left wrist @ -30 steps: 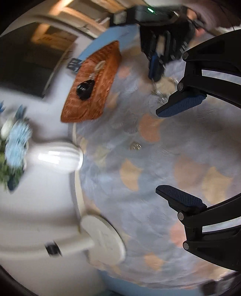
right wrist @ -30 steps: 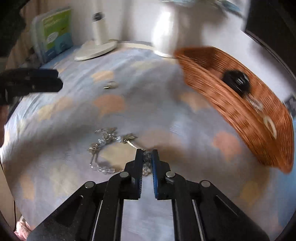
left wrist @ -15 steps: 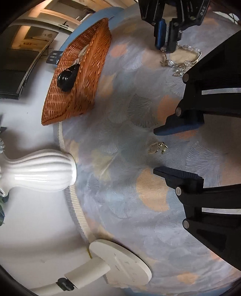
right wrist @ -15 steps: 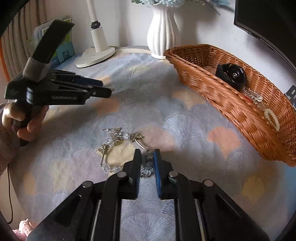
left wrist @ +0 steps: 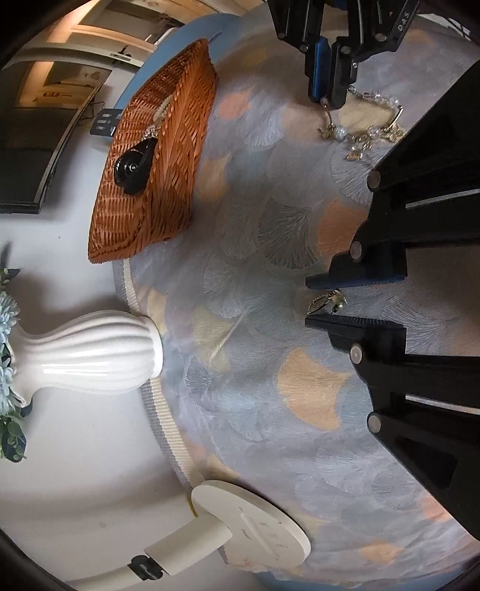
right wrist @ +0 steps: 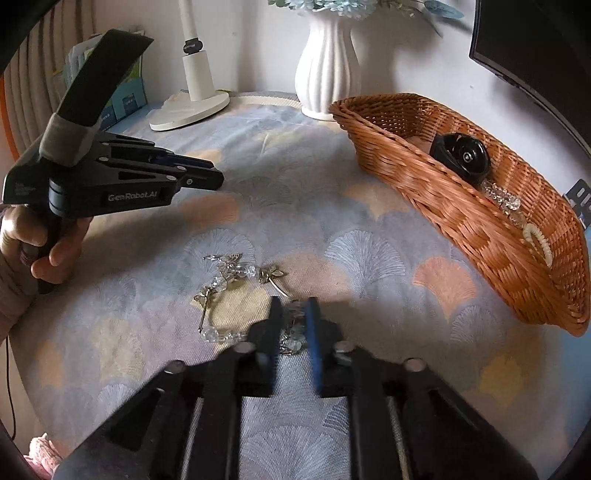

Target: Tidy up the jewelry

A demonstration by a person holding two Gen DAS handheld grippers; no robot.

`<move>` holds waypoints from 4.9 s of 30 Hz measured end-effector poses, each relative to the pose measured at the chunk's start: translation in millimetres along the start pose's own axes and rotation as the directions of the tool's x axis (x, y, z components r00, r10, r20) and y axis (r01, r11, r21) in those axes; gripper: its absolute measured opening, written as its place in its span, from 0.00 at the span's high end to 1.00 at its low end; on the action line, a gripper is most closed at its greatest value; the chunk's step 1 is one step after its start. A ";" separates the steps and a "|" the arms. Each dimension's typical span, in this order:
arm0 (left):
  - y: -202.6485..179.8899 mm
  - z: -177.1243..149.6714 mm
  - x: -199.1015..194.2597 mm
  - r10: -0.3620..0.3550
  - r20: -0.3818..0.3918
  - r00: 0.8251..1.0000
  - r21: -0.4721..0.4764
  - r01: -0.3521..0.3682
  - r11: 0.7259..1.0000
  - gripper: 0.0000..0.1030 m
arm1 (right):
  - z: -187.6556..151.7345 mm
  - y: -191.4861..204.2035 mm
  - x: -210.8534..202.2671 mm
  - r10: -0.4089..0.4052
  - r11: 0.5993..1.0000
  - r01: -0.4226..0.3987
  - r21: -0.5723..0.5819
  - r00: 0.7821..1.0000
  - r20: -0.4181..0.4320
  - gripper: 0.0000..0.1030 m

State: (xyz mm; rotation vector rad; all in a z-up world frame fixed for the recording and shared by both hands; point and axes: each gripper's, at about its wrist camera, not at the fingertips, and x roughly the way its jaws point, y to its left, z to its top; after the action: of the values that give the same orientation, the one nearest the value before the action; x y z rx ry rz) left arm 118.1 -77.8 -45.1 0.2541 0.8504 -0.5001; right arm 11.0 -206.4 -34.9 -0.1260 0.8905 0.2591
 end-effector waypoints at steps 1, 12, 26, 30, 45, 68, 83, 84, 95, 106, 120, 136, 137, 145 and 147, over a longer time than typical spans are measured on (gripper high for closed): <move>1.1 -1.3 -1.8 -0.003 0.002 1.000 -0.001 0.003 1.000 0.93 | -0.5 -1.7 -1.4 0.004 1.000 -0.004 0.009 1.000 -0.001 0.90; 4.3 2.3 -55.4 -0.123 0.096 0.988 -0.026 0.126 0.992 0.94 | 0.8 -30.5 -72.7 0.077 0.986 -0.091 0.142 0.992 0.103 0.90; -42.0 90.0 -107.5 -0.274 0.206 0.939 0.070 0.266 0.962 0.94 | 54.6 -100.5 -171.7 -0.069 0.971 -0.003 0.237 0.953 0.295 0.90; -52.7 118.3 -114.4 -0.275 0.229 0.934 0.096 0.260 0.961 0.94 | 66.3 -121.3 -177.7 -0.086 0.967 0.000 0.256 0.942 0.325 0.90; 15.5 -3.4 -32.0 -0.140 -0.017 0.990 -0.110 0.137 0.984 0.44 | 44.3 -119.7 -154.8 -0.013 0.964 -0.070 0.256 0.951 0.310 0.90; -28.9 88.6 -55.3 -0.167 0.148 0.975 0.008 0.168 0.986 0.94 | 80.6 -125.3 -135.0 -0.040 0.967 -0.030 0.253 0.963 0.265 0.90; -46.2 169.9 43.5 -0.400 0.097 0.912 -0.073 0.407 0.910 0.94 | 176.4 -190.9 -32.0 -0.030 0.930 -0.054 0.364 0.974 0.223 0.90; -45.0 169.0 50.8 -0.396 0.088 0.914 -0.077 0.403 0.912 0.94 | 178.4 -189.3 -23.6 -0.020 0.930 -0.061 0.362 0.976 0.216 0.90; -58.0 156.6 54.1 -0.322 0.059 0.945 -0.013 0.323 0.946 0.68 | 174.9 -178.5 -7.4 0.012 0.942 -0.090 0.323 0.971 0.237 0.76; -58.1 109.2 -137.6 -0.074 0.415 0.907 0.000 0.082 0.997 0.23 | 114.1 -117.2 -138.0 -0.033 0.958 -0.076 0.275 0.928 0.372 0.64; -68.1 -41.9 -141.0 0.114 0.400 0.910 -0.166 -0.050 0.985 0.21 | -20.0 -25.3 -151.9 -0.451 0.867 0.274 0.416 0.786 0.423 0.12; -68.2 -62.4 -83.8 0.206 0.269 0.941 -0.197 -0.155 0.968 0.21 | -41.1 -39.5 -85.7 -0.434 0.849 0.303 0.434 0.868 0.243 0.12; -65.1 -62.4 -82.3 0.207 0.258 0.944 -0.211 -0.154 0.965 0.21 | -41.1 -41.1 -83.9 -0.427 0.849 0.299 0.436 0.873 0.234 0.12; -65.9 -63.5 -83.2 0.222 0.263 0.939 -0.212 -0.169 0.963 0.21 | -41.6 -46.1 -74.7 -0.419 0.844 0.304 0.442 0.889 0.187 0.12; -65.3 -63.4 -82.1 0.217 0.261 0.941 -0.215 -0.162 0.963 0.21 | -39.9 -45.7 -71.0 -0.423 0.843 0.317 0.435 0.890 0.170 0.12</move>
State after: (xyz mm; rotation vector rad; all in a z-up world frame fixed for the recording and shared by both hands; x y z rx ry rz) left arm -2.5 -81.7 -23.6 0.0837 0.5815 -0.2620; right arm -49.0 -271.0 -4.3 0.1130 0.6223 -0.2725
